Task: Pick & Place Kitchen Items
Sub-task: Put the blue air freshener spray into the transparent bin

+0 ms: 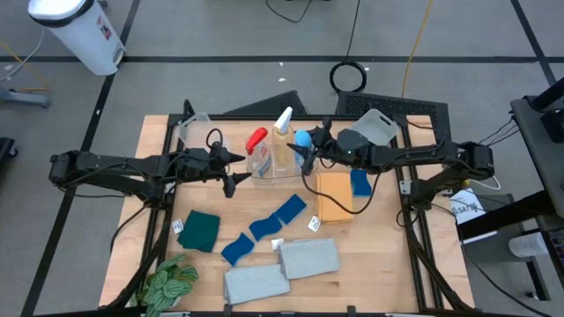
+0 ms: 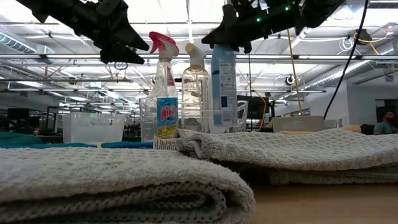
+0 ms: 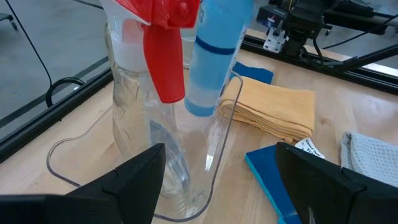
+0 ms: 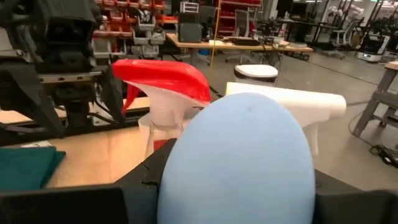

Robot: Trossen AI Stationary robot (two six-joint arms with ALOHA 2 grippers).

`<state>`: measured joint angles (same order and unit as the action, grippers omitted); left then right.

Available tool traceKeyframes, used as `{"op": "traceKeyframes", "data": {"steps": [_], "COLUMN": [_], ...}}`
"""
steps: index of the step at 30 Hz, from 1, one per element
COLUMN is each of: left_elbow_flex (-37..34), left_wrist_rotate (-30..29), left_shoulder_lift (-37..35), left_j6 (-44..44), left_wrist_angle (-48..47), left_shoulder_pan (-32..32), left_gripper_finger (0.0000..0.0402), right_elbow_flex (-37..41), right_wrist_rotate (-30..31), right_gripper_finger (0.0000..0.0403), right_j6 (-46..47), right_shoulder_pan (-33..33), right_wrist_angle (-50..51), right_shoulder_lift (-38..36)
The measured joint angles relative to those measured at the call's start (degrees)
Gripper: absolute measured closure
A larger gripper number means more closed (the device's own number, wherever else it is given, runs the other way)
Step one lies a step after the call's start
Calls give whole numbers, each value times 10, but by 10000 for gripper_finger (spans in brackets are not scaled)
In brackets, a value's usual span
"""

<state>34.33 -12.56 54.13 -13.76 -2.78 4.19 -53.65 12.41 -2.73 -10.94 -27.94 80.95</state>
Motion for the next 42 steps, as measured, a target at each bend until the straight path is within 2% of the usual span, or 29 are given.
{"op": "traceKeyframes", "data": {"steps": [7, 17, 32, 42], "left_elbow_flex": [0, 0, 0, 0], "left_wrist_rotate": [0, 0, 0, 0], "left_shoulder_lift": [0, 0, 0, 0], "left_j6": [0, 0, 0, 0], "left_wrist_angle": [0, 0, 0, 0], "left_shoulder_pan": [0, 0, 0, 0], "left_gripper_finger": [94, 94, 94, 94], "right_elbow_flex": [1, 0, 0, 64], "right_wrist_rotate": [-2, 10, 13, 13], "right_gripper_finger": [244, 244, 243, 240], "right_j6": [9, 29, 45, 63], "right_shoulder_pan": [0, -7, -9, -14], "right_wrist_angle": [-6, -63, -30, -116], "right_shoulder_lift": [23, 71, 71, 69]}}
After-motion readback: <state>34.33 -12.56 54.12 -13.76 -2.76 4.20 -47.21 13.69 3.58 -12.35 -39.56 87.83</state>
